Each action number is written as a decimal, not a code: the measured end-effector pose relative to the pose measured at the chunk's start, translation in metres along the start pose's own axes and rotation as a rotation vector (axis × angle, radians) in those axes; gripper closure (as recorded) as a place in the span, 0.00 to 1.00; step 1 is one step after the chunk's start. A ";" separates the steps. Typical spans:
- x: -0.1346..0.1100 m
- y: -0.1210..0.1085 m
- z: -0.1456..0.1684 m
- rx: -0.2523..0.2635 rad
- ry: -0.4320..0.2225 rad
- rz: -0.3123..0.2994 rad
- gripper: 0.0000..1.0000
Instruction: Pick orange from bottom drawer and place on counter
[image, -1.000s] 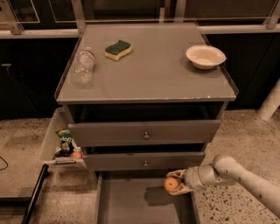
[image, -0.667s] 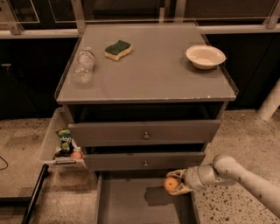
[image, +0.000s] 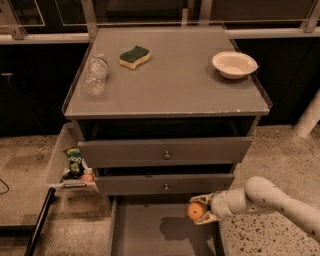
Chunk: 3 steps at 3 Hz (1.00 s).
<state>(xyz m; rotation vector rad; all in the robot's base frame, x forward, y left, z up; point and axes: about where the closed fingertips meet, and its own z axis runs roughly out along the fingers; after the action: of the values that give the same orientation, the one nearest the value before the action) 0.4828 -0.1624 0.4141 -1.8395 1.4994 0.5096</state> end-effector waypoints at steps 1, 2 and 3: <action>-0.050 -0.001 -0.038 0.025 0.059 -0.107 1.00; -0.096 -0.018 -0.085 0.044 0.080 -0.187 1.00; -0.141 -0.038 -0.134 0.057 0.060 -0.242 1.00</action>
Offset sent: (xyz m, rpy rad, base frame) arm -0.0210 0.0007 0.2156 -0.1178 -0.2506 0.1249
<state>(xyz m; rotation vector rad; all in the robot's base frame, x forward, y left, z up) 0.4670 -0.1593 0.6121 -1.9723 1.2921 0.2957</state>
